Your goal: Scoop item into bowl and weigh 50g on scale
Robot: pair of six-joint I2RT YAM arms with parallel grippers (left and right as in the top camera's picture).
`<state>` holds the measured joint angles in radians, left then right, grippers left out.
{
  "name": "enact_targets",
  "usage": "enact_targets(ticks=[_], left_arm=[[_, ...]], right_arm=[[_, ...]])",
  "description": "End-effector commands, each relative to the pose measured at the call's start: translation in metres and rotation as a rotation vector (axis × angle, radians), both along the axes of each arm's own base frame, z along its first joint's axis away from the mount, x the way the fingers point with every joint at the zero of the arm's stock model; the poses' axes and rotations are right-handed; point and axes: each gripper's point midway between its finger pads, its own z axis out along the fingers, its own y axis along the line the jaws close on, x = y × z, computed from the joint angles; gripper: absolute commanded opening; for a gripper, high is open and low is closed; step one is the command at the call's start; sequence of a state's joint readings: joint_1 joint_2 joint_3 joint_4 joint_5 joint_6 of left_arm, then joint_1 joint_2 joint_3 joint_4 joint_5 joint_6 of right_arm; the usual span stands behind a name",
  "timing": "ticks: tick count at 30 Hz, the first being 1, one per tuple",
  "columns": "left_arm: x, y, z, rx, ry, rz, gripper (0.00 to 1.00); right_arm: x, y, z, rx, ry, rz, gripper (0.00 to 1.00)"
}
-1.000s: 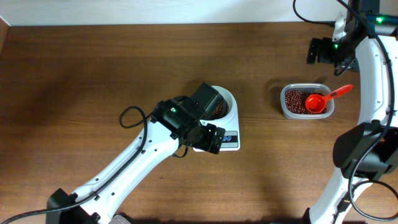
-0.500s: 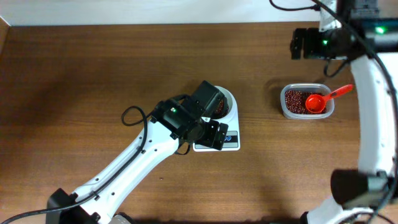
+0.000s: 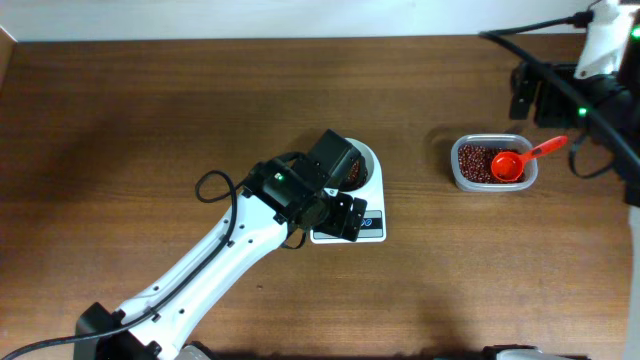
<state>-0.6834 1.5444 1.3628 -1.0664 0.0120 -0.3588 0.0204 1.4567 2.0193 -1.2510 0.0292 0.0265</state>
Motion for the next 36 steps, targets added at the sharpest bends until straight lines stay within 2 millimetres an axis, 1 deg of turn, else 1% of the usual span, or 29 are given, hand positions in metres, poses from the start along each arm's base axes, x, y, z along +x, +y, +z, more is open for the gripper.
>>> enact_targets(ticks=[1,4,6,7,10,11,12,13,15,16,19,22,24,26,29,32,33,34,36], left_arm=[[-0.002,0.000,0.005,-0.013,-0.010,-0.012,0.99],[-0.002,0.000,0.005,-0.013,-0.010,-0.012,0.99],[-0.002,0.000,0.005,-0.013,-0.010,-0.012,0.99],[-0.002,0.000,0.005,-0.013,-0.010,-0.012,0.99],[-0.002,0.000,0.005,-0.013,-0.010,-0.012,0.99],[-0.002,0.000,0.005,-0.013,-0.010,-0.012,0.99],[-0.002,0.000,0.005,-0.013,-0.010,-0.012,0.99],[-0.002,0.000,0.005,-0.013,-0.010,-0.012,0.99],[-0.002,0.000,0.005,-0.013,-0.009,-0.012,0.99],[-0.002,0.000,0.005,-0.013,-0.009,-0.012,0.99],[-0.002,0.000,0.005,-0.013,-0.009,-0.012,0.99],[-0.002,0.000,0.005,-0.013,-0.009,-0.012,0.99],[-0.002,0.000,0.005,-0.013,-0.009,-0.012,0.99],[-0.002,0.000,0.005,-0.013,-0.009,-0.012,0.99],[-0.002,0.000,0.005,-0.013,-0.009,-0.012,0.99],[-0.002,0.000,0.005,-0.013,-0.009,-0.012,0.99],[-0.002,0.000,0.005,-0.013,-0.009,-0.012,0.99],[-0.002,0.000,0.005,-0.013,-0.009,-0.012,0.99],[-0.002,0.000,0.005,-0.013,-0.009,-0.012,0.99]], right_arm=[[0.008,-0.002,-0.049,-0.017,0.077,-0.014,0.99],[0.021,-0.002,-0.082,-0.016,0.055,-0.014,0.99],[0.025,-0.002,-0.095,-0.015,0.021,-0.015,0.99],[0.027,-0.002,-0.105,-0.014,0.004,-0.014,0.99],[0.022,-0.002,-0.147,0.011,-0.030,-0.034,0.99],[0.017,-0.002,-0.167,0.017,-0.044,-0.038,0.99],[0.013,-0.002,-0.178,0.017,-0.050,-0.038,0.99],[0.006,-0.002,-0.198,0.017,-0.062,-0.038,0.99],[-0.004,-0.004,-0.224,0.015,-0.090,-0.043,0.99],[-0.014,-0.004,-0.246,0.017,-0.108,-0.042,0.99],[-0.043,0.000,-0.294,0.035,-0.112,-0.024,0.99],[-0.068,-0.001,-0.328,0.117,-0.167,-0.078,0.99],[-0.084,-0.001,-0.340,0.144,-0.239,-0.089,0.99],[-0.085,-0.003,-0.333,0.139,-0.255,-0.094,0.99],[-0.094,-0.006,-0.335,0.127,-0.237,-0.112,0.99],[-0.107,-0.009,-0.321,0.111,-0.282,-0.117,0.99],[-0.106,-0.008,-0.305,0.082,-0.352,-0.084,0.99],[-0.105,-0.003,-0.281,0.043,-0.453,-0.026,0.99],[-0.109,0.001,-0.241,0.020,-0.628,0.012,0.99]])
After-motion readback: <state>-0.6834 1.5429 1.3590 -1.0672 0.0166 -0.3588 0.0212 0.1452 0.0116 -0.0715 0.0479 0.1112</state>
